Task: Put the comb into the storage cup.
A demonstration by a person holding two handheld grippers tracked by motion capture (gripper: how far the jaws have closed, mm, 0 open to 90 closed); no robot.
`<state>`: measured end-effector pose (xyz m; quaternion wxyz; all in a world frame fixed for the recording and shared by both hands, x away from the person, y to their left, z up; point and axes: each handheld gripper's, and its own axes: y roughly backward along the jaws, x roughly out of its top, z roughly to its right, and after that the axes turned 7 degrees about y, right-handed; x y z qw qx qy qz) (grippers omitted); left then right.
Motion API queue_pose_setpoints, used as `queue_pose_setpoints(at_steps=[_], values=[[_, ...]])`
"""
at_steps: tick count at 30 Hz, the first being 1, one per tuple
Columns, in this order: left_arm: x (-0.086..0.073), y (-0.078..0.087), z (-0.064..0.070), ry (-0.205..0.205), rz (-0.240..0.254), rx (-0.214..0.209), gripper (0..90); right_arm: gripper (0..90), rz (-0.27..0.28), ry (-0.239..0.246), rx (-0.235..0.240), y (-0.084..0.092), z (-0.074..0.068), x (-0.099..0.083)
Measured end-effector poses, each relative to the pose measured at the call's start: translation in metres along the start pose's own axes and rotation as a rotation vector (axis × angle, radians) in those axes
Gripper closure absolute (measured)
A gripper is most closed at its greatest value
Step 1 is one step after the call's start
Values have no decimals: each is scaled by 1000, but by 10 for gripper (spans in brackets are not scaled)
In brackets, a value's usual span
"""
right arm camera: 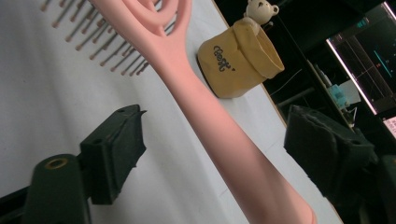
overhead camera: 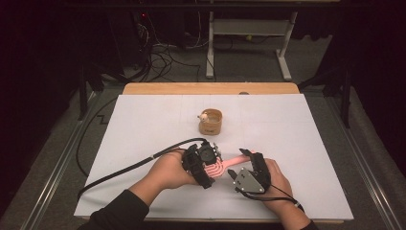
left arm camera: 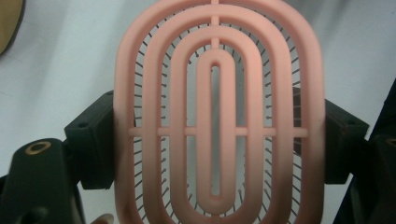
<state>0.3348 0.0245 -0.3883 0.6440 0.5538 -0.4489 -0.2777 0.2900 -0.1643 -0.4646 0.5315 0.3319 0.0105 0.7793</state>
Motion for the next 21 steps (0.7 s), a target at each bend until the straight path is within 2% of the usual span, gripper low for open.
queue_pose_setpoints(at_steps=[3, 10, 11, 13, 15, 16, 21], values=[[0, 1, -1, 0, -4, 1, 184, 271, 9, 12, 5, 0, -2, 2], [2, -2, -2, -14, -21, 4, 184, 412, 21, 92, 6, -2, -9, 8], [2, -2, -2, -14, -21, 4, 183, 412, 21, 92, 6, -2, -9, 8], [2, -3, -1, -16, -27, 3, 184, 467, 28, 134, 5, -2, -10, 12], [2, -4, -1, -16, -31, 3, 184, 483, 26, 143, 3, -3, -11, 13], [2, -4, 0, -20, -34, 7, 183, 504, 19, 169, 2, -3, -12, 14], [2, -3, 0, -12, -25, 2, 183, 553, 19, 189, -9, -3, -13, 15]])
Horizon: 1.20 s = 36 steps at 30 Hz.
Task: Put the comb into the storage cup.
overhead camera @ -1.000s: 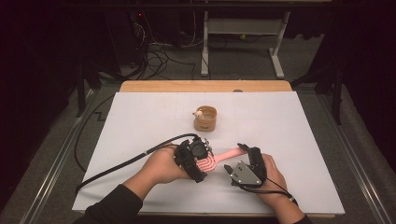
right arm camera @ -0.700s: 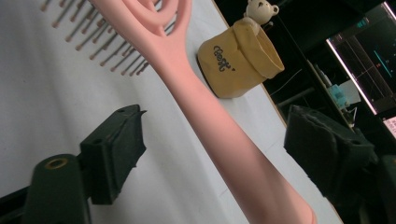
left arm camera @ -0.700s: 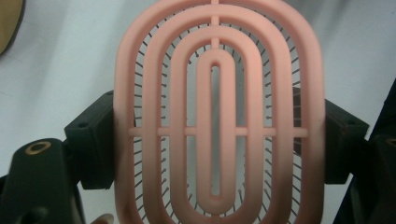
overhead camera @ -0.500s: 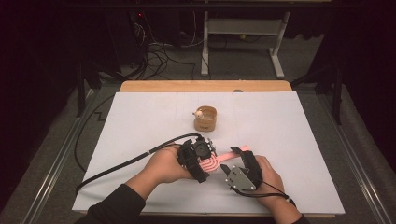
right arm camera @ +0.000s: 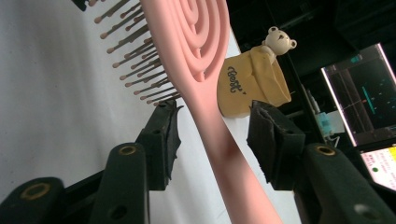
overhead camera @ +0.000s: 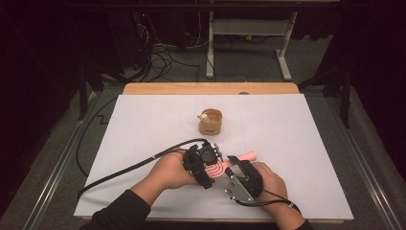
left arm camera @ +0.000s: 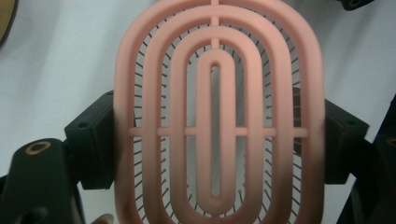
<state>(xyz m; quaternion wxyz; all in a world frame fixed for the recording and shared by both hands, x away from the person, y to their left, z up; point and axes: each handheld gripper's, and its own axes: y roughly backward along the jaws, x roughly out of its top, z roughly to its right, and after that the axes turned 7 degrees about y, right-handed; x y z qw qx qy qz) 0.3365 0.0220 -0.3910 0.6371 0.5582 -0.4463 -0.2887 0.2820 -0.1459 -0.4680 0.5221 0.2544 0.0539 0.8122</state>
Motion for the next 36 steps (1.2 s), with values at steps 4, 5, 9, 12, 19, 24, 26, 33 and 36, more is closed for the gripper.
queue_pose_setpoints(at_steps=[4, 5, 9, 12, 19, 24, 26, 33, 36], values=[[0, 1, 0, 8, 9, -4, 184, 576, -4, 19, -4, 0, 0, 1], [0, 1, 0, 8, 10, -4, 184, 595, -5, 27, -6, 0, 0, 1], [1, 4, 0, -1, 10, -1, 184, 624, -7, 49, -16, 0, -1, 2], [2, 4, 1, 6, 16, -1, 183, 640, -14, 55, -24, 0, -1, 3], [3, 2, 0, 2, 7, 7, 183, 720, -31, 112, -44, 0, -4, 7], [3, 3, -1, 12, 14, 6, 183, 733, -46, 170, -52, 0, -3, 8], [3, 3, -1, 14, 15, 5, 183, 734, -48, 175, -56, 0, -3, 8], [3, 3, 0, 29, 32, 5, 183, 759, -64, 207, -76, 0, -5, 10], [3, 3, 0, 29, 34, 3, 183, 766, -64, 221, -84, 0, -6, 10]])
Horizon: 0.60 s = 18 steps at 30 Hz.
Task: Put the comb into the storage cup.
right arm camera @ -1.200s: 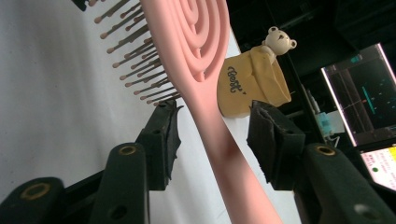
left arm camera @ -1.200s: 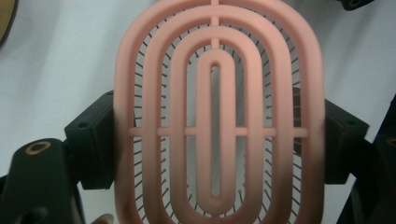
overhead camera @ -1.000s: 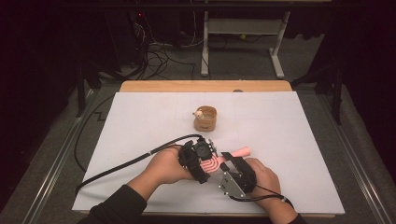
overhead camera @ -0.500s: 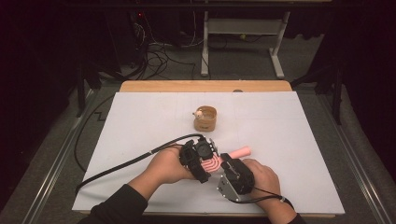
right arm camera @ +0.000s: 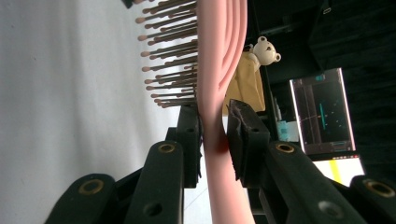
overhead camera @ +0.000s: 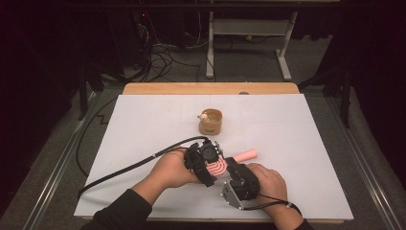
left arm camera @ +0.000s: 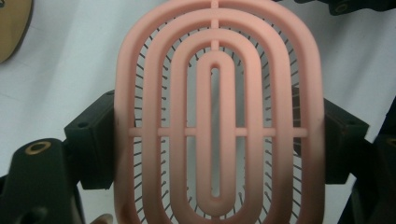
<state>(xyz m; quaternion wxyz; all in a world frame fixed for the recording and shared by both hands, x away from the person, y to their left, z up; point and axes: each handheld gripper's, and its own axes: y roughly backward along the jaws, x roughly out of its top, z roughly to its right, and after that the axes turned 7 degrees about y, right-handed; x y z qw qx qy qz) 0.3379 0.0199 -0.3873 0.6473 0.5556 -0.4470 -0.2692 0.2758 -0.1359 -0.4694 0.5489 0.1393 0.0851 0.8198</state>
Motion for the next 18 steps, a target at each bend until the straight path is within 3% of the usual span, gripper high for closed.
queue_pose_setpoints(at_steps=[18], values=[[1, 6, -3, 10, 37, -19, 182, 804, -9, 69, -34, 1, 1, 2]])
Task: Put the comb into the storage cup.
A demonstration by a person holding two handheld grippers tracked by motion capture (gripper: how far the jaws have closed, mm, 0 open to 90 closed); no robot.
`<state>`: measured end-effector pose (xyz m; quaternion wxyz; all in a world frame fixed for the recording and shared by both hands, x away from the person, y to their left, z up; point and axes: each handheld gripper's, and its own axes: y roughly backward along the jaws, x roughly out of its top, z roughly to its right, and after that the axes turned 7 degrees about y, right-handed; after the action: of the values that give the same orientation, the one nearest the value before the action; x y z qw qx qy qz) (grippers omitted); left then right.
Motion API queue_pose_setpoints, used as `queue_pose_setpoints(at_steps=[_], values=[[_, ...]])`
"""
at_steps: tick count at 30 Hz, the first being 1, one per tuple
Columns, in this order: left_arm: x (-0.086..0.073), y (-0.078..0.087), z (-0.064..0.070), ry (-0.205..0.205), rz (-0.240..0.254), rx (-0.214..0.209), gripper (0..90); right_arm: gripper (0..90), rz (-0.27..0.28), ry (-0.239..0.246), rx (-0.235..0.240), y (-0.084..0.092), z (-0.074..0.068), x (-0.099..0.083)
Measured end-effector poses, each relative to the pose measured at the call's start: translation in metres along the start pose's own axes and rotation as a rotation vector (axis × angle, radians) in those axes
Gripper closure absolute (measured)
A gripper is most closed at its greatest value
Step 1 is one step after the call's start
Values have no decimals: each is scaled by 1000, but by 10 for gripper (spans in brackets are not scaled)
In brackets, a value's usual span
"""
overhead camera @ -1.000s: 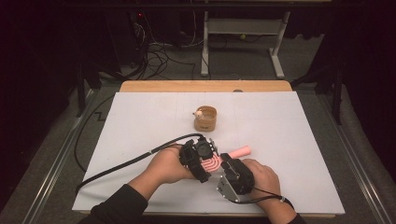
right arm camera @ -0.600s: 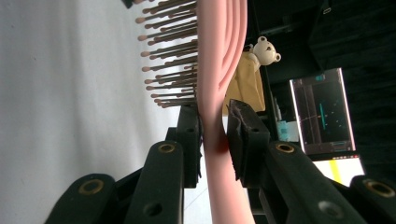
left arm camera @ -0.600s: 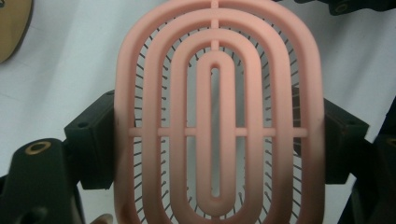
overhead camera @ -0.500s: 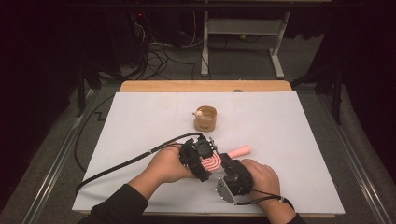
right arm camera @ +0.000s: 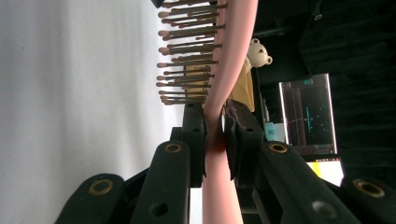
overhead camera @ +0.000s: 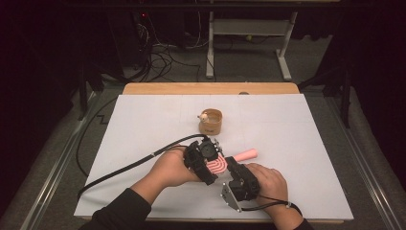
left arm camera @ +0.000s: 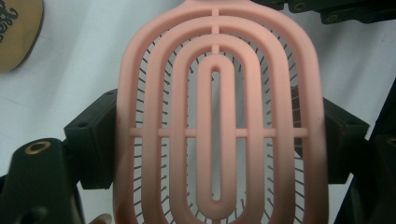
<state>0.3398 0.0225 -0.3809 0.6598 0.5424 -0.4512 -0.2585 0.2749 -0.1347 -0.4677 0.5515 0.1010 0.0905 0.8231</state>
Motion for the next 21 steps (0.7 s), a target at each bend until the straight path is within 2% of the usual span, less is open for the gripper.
queue_pose_setpoints(at_steps=[8, 21], values=[[0, 1, -1, 5, 11, -13, 180, 811, -12, 24, -17, 1, 0, 1], [-1, 4, -3, 7, 30, -23, 178, 816, -13, 25, -31, 3, 0, 1]])
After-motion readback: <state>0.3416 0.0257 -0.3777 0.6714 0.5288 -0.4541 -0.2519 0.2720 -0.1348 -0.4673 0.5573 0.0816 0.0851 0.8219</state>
